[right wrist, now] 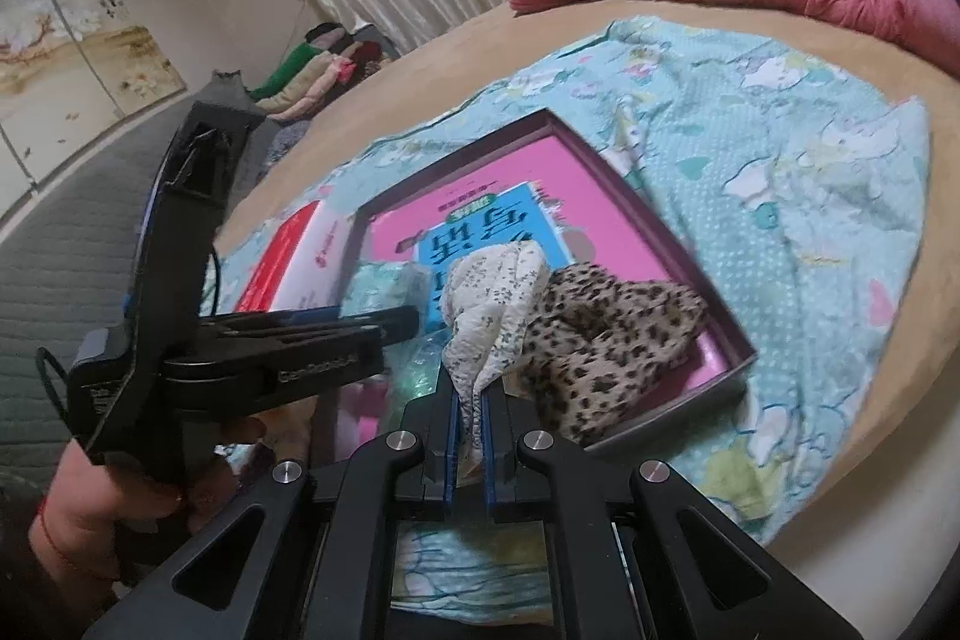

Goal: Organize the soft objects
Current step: 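Lower the floral cloth onto the tray beside the leopard cloth and open the right tool, then lower the Flower tissue pack onto the pink book and open the left tool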

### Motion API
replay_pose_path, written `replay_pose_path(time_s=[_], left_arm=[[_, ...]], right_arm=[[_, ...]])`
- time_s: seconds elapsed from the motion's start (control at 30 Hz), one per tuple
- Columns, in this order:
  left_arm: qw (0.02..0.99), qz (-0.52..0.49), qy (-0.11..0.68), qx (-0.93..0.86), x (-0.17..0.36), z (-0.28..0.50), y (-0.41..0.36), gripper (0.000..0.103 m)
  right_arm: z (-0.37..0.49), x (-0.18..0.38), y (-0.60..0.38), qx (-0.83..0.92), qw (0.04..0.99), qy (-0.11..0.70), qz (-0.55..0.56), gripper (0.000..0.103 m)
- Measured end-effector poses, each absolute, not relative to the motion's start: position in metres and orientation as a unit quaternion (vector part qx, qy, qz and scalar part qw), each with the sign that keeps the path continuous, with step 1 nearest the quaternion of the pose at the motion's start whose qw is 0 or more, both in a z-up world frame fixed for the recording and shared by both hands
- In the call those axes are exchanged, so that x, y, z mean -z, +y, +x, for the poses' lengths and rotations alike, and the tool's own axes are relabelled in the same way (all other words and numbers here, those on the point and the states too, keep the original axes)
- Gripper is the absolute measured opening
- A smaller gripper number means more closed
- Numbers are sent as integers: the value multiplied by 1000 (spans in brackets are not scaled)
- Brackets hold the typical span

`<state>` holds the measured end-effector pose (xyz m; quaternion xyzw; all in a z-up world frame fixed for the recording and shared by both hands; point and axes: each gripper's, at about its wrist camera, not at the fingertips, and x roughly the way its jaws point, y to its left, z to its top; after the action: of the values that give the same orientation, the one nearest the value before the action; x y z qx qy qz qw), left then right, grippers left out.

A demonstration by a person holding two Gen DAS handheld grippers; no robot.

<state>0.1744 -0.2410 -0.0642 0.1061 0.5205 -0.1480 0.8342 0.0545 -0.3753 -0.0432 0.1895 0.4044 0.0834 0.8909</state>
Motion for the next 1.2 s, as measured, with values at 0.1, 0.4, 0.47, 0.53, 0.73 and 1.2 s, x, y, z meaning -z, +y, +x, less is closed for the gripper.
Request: replay_pose_path(time_s=[0.1,0.4,0.47,0.53,0.73,1.2], left_arm=[[834,106,521,149,65,175,-241,42],[828,105,529,155,71,176,-244,42],[826,103,531,156,72,177,-244,43],[825,100,533,158,72,177,-243,43],[823,93,538,158,74,178,-241,44],[818,90,543,165,74,180,-242,46]], right_arm=[[56,46,-377,-59,890,414,182,7],[66,49,-375,-18,899,416,135,9],[69,52,-377,-14,898,418,134,9],[71,56,-379,-14,896,422,138,9],[75,62,-378,-29,892,427,144,9],[71,59,-377,-18,895,424,138,26]])
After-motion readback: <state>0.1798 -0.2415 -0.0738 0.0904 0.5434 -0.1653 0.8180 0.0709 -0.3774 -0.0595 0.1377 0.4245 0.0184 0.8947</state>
